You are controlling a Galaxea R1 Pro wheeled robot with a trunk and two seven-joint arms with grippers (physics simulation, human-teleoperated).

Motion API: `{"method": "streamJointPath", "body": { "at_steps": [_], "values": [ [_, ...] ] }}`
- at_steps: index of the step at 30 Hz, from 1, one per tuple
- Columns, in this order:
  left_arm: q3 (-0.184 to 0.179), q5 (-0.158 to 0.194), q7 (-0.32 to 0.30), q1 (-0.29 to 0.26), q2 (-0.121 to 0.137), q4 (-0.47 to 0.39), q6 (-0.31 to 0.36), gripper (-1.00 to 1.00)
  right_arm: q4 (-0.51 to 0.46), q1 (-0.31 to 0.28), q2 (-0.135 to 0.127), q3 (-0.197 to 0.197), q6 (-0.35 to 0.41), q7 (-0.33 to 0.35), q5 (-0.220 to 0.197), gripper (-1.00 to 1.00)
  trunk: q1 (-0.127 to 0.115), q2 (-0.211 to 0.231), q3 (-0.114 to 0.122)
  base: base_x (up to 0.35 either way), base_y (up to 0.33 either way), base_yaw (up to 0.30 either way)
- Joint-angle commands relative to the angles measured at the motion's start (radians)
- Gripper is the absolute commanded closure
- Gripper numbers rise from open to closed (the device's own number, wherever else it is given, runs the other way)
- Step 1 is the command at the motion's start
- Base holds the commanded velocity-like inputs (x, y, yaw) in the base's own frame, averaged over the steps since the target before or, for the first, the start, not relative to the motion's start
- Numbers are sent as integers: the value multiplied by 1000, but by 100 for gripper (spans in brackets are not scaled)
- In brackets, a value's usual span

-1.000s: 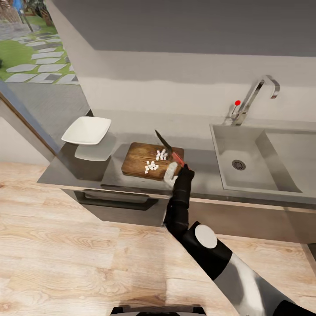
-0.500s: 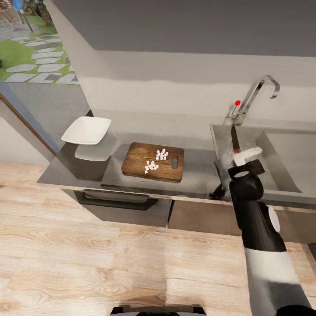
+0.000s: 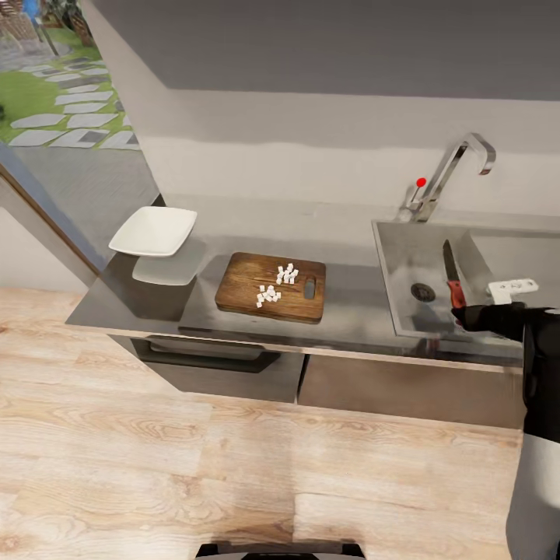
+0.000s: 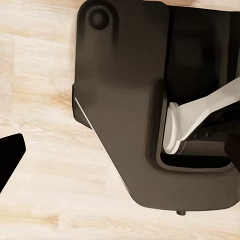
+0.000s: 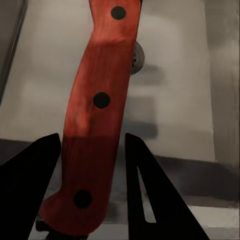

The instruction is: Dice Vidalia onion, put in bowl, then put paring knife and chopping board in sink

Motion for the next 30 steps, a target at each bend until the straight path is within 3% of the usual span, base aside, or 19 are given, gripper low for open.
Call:
{"method": "streamJointPath", "body": {
  "at_steps": [1, 7, 10, 14, 18, 24, 27, 30],
  "values": [
    [5, 2, -8, 0, -1, 0, 0, -100, -1, -1, -6, -14, 3, 12, -5, 100, 1, -2, -1, 0, 0, 0],
    [5, 2, -8, 0, -1, 1, -1, -100, -1, -1, -14, -78, -19, 21, -20, 100, 1, -2, -1, 1, 0, 0],
    [5, 2, -8, 0, -1, 2, -1, -100, -1, -1, -11, -127, -86, 26, -21, 100, 1, -2, -1, 137, -84, 0],
    [7, 2, -8, 0, 1, 12, -2, -100, 4, -1, -2, -176, -113, 58, -21, 100, 1, -2, -1, 249, -144, 0],
    [6, 2, -8, 0, 2, 14, -17, -100, 4, 0, 1, -186, -115, 89, -21, 100, 1, -2, -1, 261, -157, 0],
    [7, 2, -8, 0, 2, 25, -47, -100, 33, 1, 51, -186, -117, 97, -21, 100, 1, -2, -1, 157, -101, 0],
    [7, 2, -8, 0, 2, 26, -49, -100, 109, 2, 80, -185, -131, 92, -19, 100, 1, -2, -1, 17, -11, 0],
    [7, 2, -8, 0, 2, 26, -49, -100, 214, 2, 98, -183, -200, 56, -17, 100, 1, -2, -1, 4, -3, 0]
  ]
}}
